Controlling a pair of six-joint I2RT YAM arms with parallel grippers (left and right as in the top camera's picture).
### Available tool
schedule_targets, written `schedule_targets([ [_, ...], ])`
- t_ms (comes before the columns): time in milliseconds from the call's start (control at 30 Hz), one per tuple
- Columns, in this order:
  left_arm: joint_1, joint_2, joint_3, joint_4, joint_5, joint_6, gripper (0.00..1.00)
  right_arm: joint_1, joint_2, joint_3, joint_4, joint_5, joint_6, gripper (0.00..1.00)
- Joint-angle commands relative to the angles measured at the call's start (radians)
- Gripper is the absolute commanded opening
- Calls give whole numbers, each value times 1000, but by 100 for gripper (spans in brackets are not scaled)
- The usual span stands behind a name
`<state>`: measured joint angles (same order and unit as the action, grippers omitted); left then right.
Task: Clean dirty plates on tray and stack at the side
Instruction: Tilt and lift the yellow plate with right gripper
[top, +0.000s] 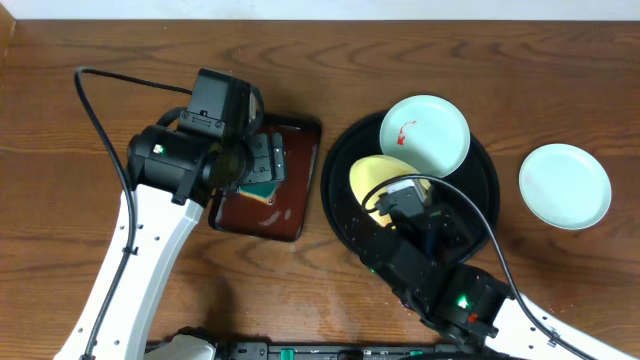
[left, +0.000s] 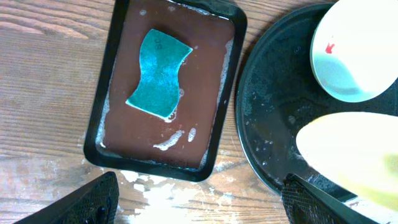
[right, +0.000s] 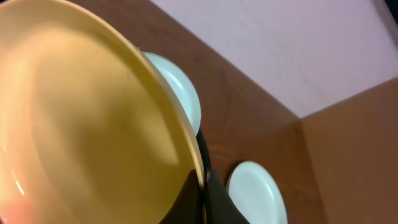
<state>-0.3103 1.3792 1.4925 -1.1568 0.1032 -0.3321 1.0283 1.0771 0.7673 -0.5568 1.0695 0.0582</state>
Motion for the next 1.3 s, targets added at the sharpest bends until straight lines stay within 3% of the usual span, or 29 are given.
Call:
schedule_targets([
  [0,2,-1,4,-5,5,10,84,14,-11,5,47,49,-163,1],
  [100,2,-1,4,-5,5,10,84,19,-11,5,83,49,-217,1],
  [1133,2,-1,4,-5,5,10,85,29,-9,5,71,51,-218,1],
  [1267,2,-1,4,-5,5,10,85,29,-10,5,100,132,-320,1],
])
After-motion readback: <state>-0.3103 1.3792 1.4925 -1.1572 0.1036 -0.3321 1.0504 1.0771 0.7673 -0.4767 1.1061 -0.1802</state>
